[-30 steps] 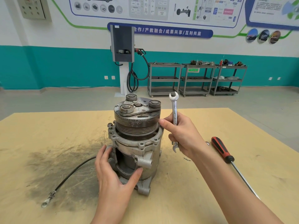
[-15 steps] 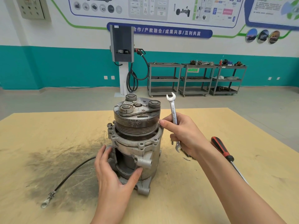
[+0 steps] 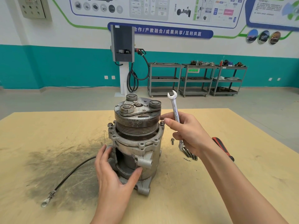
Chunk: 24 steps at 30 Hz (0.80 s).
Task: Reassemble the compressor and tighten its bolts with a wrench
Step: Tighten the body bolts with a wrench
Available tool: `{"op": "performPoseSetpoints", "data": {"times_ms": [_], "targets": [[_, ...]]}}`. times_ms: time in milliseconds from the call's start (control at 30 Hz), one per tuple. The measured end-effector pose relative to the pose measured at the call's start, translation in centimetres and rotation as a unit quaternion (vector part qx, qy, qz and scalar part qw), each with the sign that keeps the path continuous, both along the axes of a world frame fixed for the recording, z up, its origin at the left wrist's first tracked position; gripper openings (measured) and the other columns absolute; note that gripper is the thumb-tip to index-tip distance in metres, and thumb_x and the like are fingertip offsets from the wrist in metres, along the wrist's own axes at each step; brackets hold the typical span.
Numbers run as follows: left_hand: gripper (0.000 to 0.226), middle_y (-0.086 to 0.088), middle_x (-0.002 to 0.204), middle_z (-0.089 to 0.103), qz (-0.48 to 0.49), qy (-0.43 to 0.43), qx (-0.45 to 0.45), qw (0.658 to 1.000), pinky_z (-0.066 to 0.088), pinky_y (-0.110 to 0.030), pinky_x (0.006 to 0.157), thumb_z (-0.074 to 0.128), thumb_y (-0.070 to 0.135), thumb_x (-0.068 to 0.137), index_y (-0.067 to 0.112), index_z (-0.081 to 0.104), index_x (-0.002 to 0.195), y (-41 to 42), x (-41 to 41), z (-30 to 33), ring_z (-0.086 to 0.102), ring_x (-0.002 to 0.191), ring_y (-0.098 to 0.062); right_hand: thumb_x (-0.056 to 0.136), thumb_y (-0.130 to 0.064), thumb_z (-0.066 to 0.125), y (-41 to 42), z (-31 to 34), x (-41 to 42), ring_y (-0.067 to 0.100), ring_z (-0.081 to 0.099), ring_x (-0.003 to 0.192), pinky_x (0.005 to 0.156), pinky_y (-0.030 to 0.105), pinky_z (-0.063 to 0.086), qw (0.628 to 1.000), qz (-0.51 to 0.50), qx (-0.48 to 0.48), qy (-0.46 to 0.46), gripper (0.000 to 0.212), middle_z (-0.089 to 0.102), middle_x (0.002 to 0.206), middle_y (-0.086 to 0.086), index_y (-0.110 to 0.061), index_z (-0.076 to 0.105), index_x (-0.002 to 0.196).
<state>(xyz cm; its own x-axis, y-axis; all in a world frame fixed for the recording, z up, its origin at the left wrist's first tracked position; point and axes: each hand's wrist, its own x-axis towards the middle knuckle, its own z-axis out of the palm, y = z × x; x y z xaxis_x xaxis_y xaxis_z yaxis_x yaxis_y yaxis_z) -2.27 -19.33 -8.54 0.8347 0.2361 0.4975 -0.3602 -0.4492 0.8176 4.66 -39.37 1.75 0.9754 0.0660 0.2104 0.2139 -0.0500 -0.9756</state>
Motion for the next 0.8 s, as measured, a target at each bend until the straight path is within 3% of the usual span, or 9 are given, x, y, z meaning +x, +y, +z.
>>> {"op": "performPoseSetpoints", "data": {"times_ms": [100, 233, 367, 533, 700, 800], "targets": [[0.101, 0.018, 0.148, 0.014, -0.001, -0.001, -0.003, 1.0, 0.017, -0.027, 0.111, 0.068, 0.051, 0.06, 0.02, 0.025, 0.146, -0.02, -0.01, 0.07, 0.013, 0.135, 0.01, 0.093, -0.004, 0.062, -0.11, -0.01, -0.01, 0.008, 0.032, 0.054, 0.043, 0.018, 0.029, 1.0, 0.009, -0.007, -0.004, 0.008, 0.052, 0.064, -0.006, -0.005, 0.07, 0.092], [0.103, 0.011, 0.151, 0.017, 0.0, -0.001, 0.0, 1.0, 0.017, -0.026, 0.11, 0.069, 0.048, 0.06, 0.015, 0.025, 0.147, 0.02, 0.08, 0.0, 0.015, 0.136, 0.007, 0.092, -0.005, 0.064, 0.53, -0.27, -0.05, 0.008, 0.034, 0.052, 0.042, 0.018, 0.029, 1.0, 0.004, -0.007, 0.003, 0.007, 0.053, 0.07, 0.004, -0.006, 0.062, 0.085], [0.102, 0.013, 0.149, 0.017, 0.0, -0.005, -0.002, 1.0, 0.017, -0.021, 0.108, 0.07, 0.046, 0.06, 0.015, 0.026, 0.147, 0.03, 0.15, -0.07, 0.015, 0.135, 0.009, 0.09, -0.007, 0.067, 0.44, -0.17, 0.01, 0.005, 0.035, 0.048, 0.042, 0.018, 0.029, 1.0, -0.004, -0.009, 0.004, 0.009, 0.054, 0.06, -0.007, -0.007, 0.06, 0.084], [0.101, 0.015, 0.148, 0.016, 0.0, -0.011, -0.002, 1.0, 0.017, -0.023, 0.109, 0.07, 0.046, 0.061, 0.017, 0.025, 0.146, -0.01, 0.15, -0.12, 0.014, 0.136, 0.009, 0.094, -0.007, 0.062, 0.15, -0.14, -0.09, 0.01, 0.032, 0.058, 0.043, 0.019, 0.027, 1.0, 0.021, -0.013, 0.011, 0.007, 0.05, 0.083, 0.011, -0.008, 0.069, 0.094], [0.101, 0.015, 0.147, 0.016, 0.001, -0.016, -0.007, 1.0, 0.013, -0.008, 0.105, 0.07, 0.045, 0.061, 0.016, 0.025, 0.146, -0.03, 0.21, -0.17, 0.011, 0.131, 0.021, 0.09, -0.008, 0.069, 0.75, -0.57, 0.17, 0.004, 0.032, 0.045, 0.04, 0.017, 0.028, 1.0, -0.017, -0.003, 0.004, 0.013, 0.052, 0.067, 0.003, -0.009, 0.061, 0.079], [0.1, 0.014, 0.147, 0.017, 0.001, -0.021, -0.008, 1.0, 0.016, -0.018, 0.108, 0.074, 0.04, 0.063, 0.014, 0.026, 0.147, -0.12, 0.3, -0.46, 0.01, 0.129, 0.022, 0.091, -0.008, 0.067, 0.52, -0.39, 0.05, 0.007, 0.034, 0.05, 0.042, 0.018, 0.027, 1.0, -0.003, -0.005, 0.008, 0.007, 0.055, 0.077, 0.01, -0.008, 0.064, 0.085]]}}
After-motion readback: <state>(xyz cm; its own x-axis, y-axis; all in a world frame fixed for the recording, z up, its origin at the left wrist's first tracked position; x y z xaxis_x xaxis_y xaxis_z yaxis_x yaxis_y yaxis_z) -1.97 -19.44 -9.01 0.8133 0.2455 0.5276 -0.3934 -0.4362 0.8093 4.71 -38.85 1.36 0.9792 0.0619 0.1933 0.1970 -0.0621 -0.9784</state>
